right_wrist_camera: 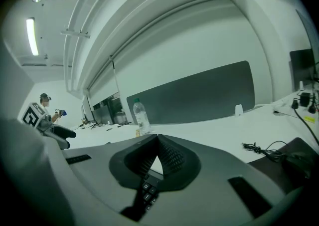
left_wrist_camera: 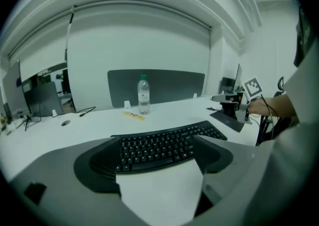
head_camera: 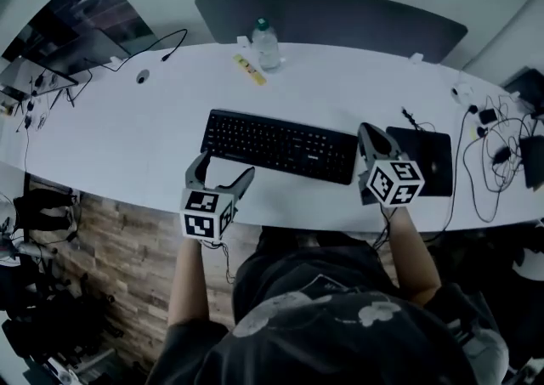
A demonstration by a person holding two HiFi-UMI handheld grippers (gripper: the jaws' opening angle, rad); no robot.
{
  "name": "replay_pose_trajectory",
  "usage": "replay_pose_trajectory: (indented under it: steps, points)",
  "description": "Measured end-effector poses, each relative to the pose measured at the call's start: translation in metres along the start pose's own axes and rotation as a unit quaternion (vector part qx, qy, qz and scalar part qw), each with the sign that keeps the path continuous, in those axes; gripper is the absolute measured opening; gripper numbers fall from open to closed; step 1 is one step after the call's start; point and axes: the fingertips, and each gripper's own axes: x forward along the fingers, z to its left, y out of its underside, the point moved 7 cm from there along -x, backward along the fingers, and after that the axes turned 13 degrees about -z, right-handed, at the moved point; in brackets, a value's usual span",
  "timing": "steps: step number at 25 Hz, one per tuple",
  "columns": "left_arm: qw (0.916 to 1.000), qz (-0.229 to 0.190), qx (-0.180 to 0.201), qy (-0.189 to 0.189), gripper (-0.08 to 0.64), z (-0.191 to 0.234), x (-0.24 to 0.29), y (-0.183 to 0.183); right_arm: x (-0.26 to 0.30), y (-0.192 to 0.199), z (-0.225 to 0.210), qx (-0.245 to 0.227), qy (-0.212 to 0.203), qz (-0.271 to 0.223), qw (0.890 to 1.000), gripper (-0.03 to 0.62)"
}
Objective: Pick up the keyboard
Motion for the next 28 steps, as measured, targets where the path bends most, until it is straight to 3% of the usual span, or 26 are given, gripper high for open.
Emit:
replay_pose_trajectory:
  steps: [3,5,9,13,20,25,28]
  points:
    - [0.9962,0.041,0.068,0.036,0.470,0.018,0.011,0.004,-0.004,0.001,0.007,0.000,0.030,0.004,1.000,0.002]
    - [0.9877,0.074,0.120,0.067,0.491,0.027,0.020,0.008,-0.005,0.000,0.011,-0.003,0.045,0.005,0.999,0.000]
    - [0.9545,0.135,0.235,0.124,0.524,0.043,0.036,0.016,-0.008,-0.001,0.016,-0.011,0.076,0.002,0.997,0.000]
    - [0.9190,0.168,0.313,0.171,0.531,0.054,0.057,0.020,-0.012,-0.001,0.022,-0.018,0.105,0.004,0.994,0.002]
    - [0.8502,0.208,0.408,0.259,0.532,0.056,0.095,0.037,-0.017,0.005,0.025,-0.022,0.152,0.009,0.988,0.001]
    - [0.8181,0.220,0.435,0.304,0.532,0.053,0.116,0.047,-0.016,0.008,0.030,-0.023,0.175,0.013,0.984,0.002]
    - [0.8058,0.235,0.432,0.329,0.541,0.053,0.124,0.050,-0.015,0.010,0.031,-0.024,0.185,0.013,0.982,0.000]
